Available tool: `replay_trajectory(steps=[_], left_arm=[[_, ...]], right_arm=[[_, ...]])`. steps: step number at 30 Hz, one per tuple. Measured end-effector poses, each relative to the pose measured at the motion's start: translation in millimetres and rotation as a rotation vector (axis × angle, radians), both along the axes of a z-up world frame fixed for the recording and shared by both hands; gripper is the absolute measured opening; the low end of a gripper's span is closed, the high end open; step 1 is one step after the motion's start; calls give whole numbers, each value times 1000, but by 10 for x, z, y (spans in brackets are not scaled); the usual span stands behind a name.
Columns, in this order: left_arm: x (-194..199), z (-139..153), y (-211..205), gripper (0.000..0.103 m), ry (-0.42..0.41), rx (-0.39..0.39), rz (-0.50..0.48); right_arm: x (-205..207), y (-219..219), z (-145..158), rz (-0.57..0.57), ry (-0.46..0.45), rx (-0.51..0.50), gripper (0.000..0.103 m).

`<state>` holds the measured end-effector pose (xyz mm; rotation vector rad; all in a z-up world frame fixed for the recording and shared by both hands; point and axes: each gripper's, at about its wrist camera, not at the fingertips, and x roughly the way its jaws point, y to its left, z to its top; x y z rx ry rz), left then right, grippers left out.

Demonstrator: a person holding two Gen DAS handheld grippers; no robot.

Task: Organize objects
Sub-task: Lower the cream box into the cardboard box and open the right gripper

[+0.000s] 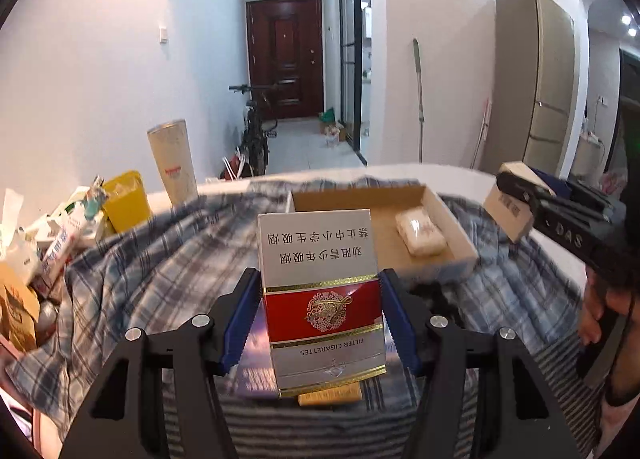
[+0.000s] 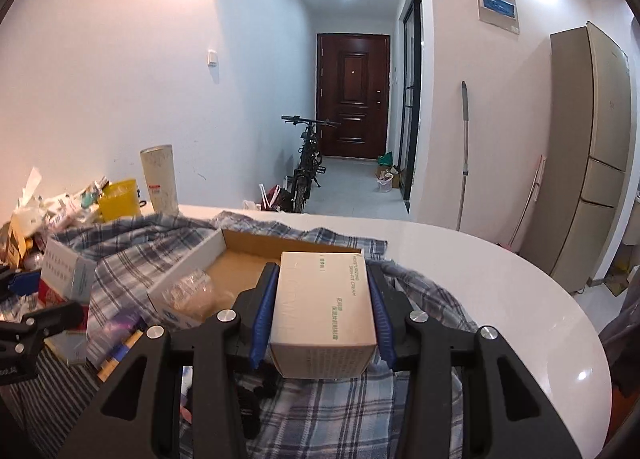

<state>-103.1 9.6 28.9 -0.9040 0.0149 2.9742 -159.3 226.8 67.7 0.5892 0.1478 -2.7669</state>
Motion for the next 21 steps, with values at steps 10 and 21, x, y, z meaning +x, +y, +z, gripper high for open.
replay_trajectory(steps=[10,21], left_arm=[[-400,318,-61,63,31,56,-22],[-604,-4,-56,63,-7,96,-52]], right_arm=[[-608,-303,62,9,-211,-9,42],[-961,-376,-580,1,-379,-8,42]])
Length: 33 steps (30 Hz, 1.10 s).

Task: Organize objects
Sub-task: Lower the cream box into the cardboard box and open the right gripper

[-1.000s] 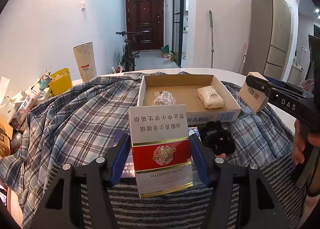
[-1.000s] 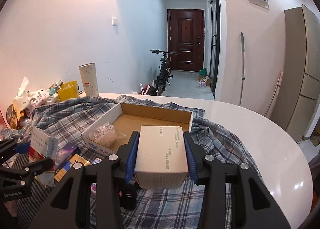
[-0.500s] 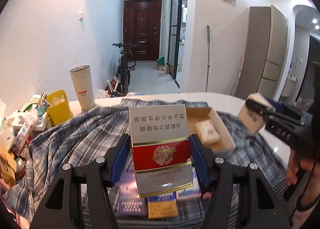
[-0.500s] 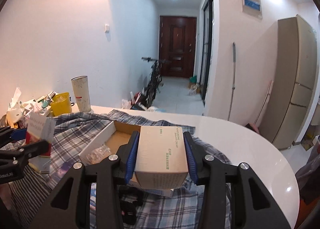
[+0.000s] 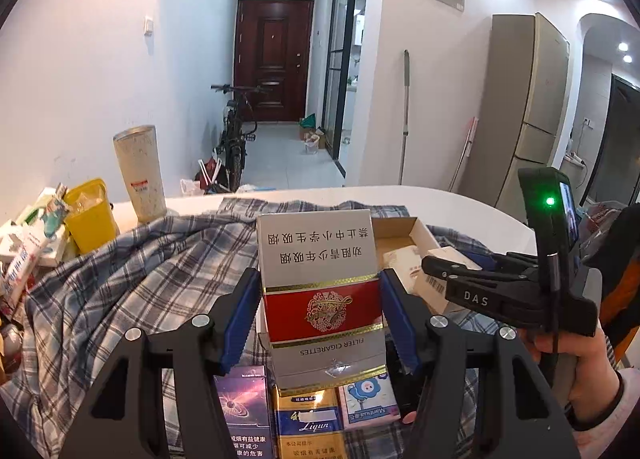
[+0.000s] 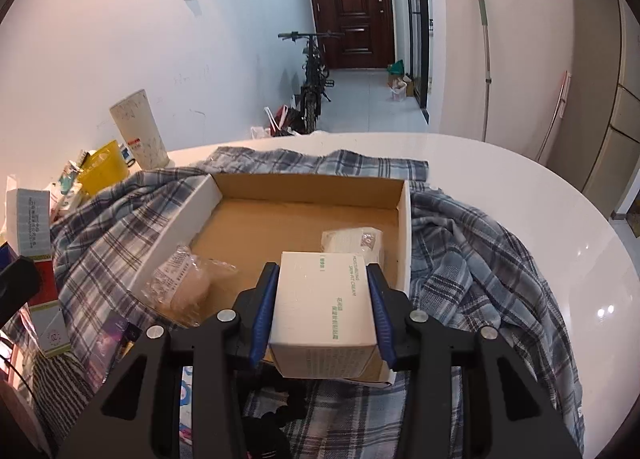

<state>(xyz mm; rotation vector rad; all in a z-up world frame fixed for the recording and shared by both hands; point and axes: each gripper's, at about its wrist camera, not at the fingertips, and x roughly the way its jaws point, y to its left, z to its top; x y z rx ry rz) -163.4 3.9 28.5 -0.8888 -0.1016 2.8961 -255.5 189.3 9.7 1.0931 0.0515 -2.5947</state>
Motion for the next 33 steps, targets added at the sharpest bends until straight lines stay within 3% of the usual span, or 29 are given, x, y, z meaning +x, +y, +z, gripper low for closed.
replay_trajectory(steps=[5,21,22,25,28,33], left_arm=[[-44,-86,-53,63,-21,13,10],[-48,-75,-56,63,-17,5,10],[-44,-81,-49,63,-17,8,13],[-45,-77,-52,63,-21,13,16],[-83,-56,-63,63,-35,12,8],[-328,88,-15,63,-57,-21,-46]], right_arm=[[-56,34,-99,-16,-24,-1,43],[-145,135,-181,-87,24,-24,44],[-142,135,-182,-85,22,-29,46],[-105,164,-129,-88,47,-68,68],[-36,214,-14,-107,105,-90,68],[46,304,154,-151,210,-86,83]])
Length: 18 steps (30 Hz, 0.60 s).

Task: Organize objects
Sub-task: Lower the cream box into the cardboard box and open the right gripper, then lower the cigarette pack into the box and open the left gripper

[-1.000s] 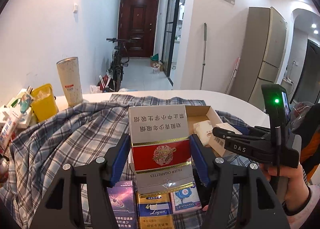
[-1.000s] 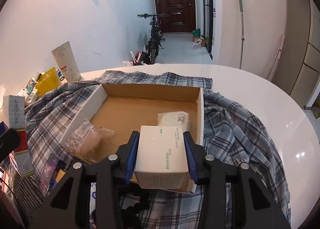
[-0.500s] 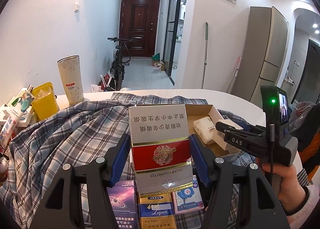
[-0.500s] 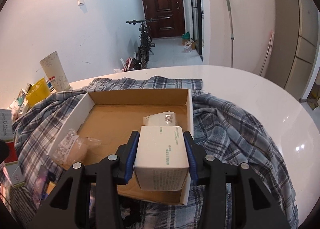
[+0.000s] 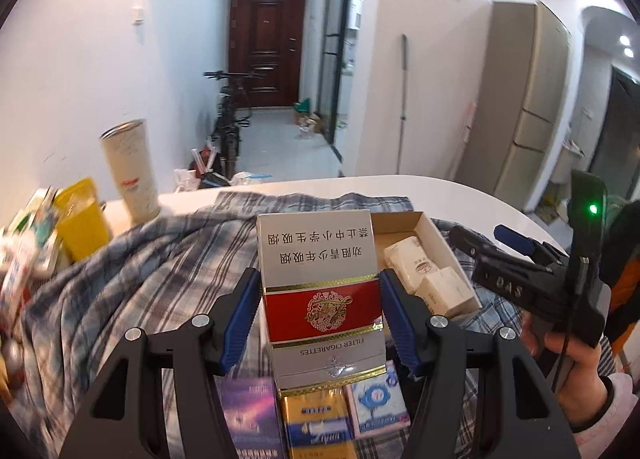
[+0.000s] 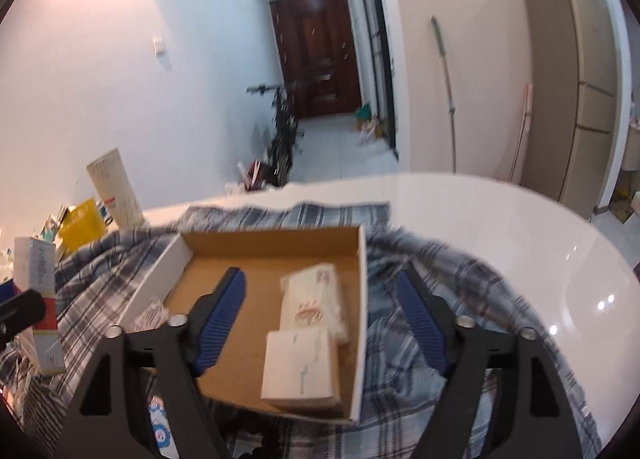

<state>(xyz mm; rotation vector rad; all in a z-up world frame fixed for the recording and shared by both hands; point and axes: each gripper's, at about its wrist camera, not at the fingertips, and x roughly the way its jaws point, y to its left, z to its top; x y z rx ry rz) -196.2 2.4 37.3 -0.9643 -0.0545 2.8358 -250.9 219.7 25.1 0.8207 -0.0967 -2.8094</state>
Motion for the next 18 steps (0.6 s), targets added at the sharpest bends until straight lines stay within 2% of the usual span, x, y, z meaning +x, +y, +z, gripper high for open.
replay_trajectory(steps=[2,5,7,10,18], left_arm=[[-199,42,11,63,-9,-12,-5],[-581,-4,-18,63,-72,25,-30],[-858,-119,-59,63,-128,54,-24],[-1180,-370,-119,63,-201,52,8],[-1513,-783,-129,63,-265,39,4]], right_arm=[[-6,-1,18,-12,11,19,83],[-36,24,4,-36,4,40,83],[-46,51,-4,-50,1,48,83],[-58,107,0,-66,-1,38,83],[-67,150,9,-45,-7,6,83]])
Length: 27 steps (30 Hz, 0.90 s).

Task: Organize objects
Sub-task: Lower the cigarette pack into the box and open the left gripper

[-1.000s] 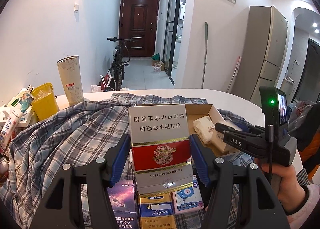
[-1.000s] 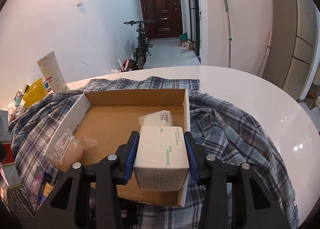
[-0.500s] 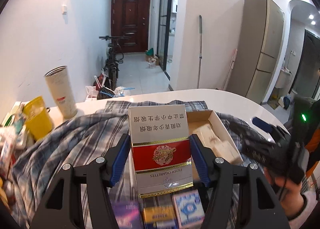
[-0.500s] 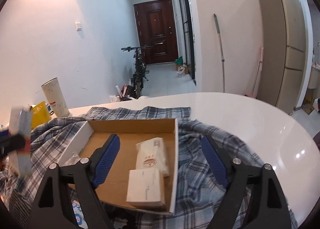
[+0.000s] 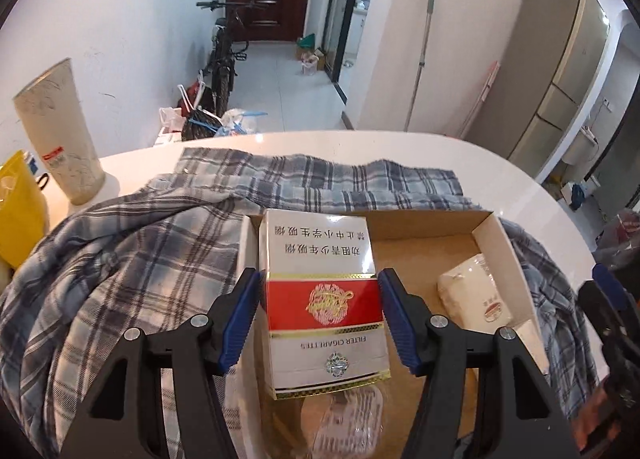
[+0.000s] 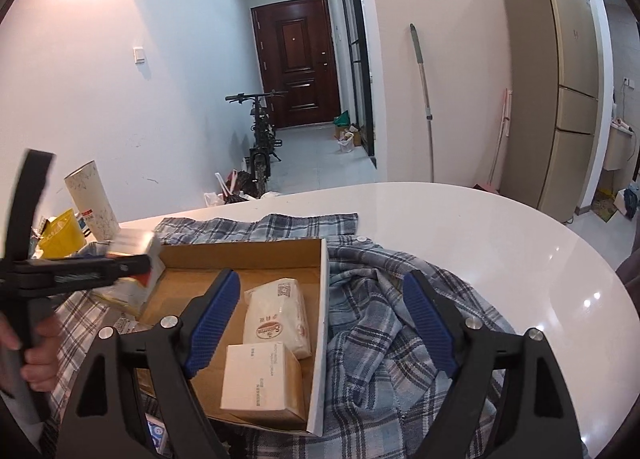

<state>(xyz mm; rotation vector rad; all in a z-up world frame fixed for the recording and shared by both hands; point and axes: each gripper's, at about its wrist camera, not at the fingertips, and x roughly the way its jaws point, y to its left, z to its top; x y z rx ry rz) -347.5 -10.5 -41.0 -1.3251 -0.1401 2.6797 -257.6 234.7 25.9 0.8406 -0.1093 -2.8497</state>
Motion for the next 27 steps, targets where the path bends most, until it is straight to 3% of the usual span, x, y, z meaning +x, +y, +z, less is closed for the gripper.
replay_trajectory(steps=[3,7,14,18,23,27], left_arm=[[-42,-80,6,63,-24,-4,10],[-31,-94,-80,77,-24,33,30],[135,129,-100,78,38,3,25],[383,385,-80,84,125,-20,17],[798,739,-38,86,314,-133,42],[1163,994,11,88,460,-178,30]], right_arm=[[1,-33,-7,20,-4,-2,83],[28,-81,-1,37,0,10,83],[67,-111,39,53,17,20,83],[117,-117,123,60,36,16,83],[211,-89,301,56,77,6,83],[318,-75,459,55,112,2,83]])
